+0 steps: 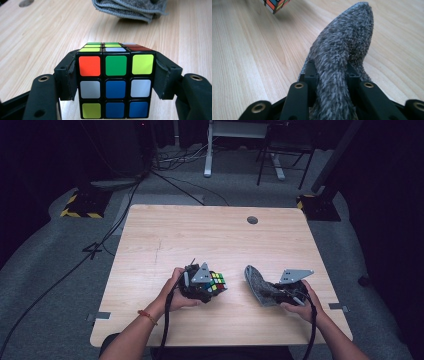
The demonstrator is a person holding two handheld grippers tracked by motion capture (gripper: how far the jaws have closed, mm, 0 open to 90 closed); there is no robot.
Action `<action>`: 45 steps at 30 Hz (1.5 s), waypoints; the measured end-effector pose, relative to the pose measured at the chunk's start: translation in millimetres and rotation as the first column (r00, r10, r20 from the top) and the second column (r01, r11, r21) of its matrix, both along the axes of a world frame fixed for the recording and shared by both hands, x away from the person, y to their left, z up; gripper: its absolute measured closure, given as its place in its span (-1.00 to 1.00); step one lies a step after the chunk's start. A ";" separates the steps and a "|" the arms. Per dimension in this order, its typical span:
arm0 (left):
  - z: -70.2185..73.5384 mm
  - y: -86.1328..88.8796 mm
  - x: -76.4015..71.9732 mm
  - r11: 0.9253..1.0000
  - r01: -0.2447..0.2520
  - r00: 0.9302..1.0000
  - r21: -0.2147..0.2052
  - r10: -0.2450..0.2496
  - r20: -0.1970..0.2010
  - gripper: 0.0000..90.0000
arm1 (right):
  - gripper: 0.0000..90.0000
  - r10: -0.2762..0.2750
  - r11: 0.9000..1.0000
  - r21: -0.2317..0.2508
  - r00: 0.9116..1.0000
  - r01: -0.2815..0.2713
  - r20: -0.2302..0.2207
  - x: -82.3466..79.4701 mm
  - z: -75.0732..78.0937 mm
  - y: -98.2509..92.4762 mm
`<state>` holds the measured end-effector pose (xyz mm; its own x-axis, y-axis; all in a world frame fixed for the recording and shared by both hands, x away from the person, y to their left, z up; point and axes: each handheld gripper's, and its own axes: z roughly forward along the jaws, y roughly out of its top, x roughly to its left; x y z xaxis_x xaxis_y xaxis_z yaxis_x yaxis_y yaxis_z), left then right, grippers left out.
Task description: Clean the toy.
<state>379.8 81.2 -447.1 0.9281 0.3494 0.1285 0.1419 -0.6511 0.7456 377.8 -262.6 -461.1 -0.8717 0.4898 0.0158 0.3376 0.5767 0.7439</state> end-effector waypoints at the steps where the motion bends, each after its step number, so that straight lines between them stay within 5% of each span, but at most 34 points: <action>1: -0.5 0.2 0.1 1.000 0.000 1.000 0.001 0.000 -0.005 -0.26 | 0.58 0.001 1.000 -0.007 1.000 -0.001 -0.005 0.5 -1.2 0.2; 9: -12.9 9.8 -1.7 0.999 -0.021 0.999 0.035 0.022 -0.040 -0.27 | 0.53 0.009 1.000 -0.025 1.000 -0.009 -0.025 2.6 -8.9 2.2; 20: -18.4 14.8 3.4 1.000 -0.030 0.995 0.003 0.030 -0.093 -0.37 | 0.17 -0.011 0.998 -0.062 0.999 0.008 -0.053 5.6 -14.8 2.2; 38: -13.0 13.9 -3.7 0.999 -0.028 0.997 0.039 0.030 -0.069 -0.61 | -0.32 -0.028 0.999 -0.023 1.000 0.028 -0.002 -0.8 -1.9 2.5; 45: -1.9 17.4 -12.0 0.996 -0.050 0.999 0.080 0.050 0.003 -0.65 | -0.34 -0.016 0.999 -0.032 0.999 0.017 0.028 -7.3 7.1 4.4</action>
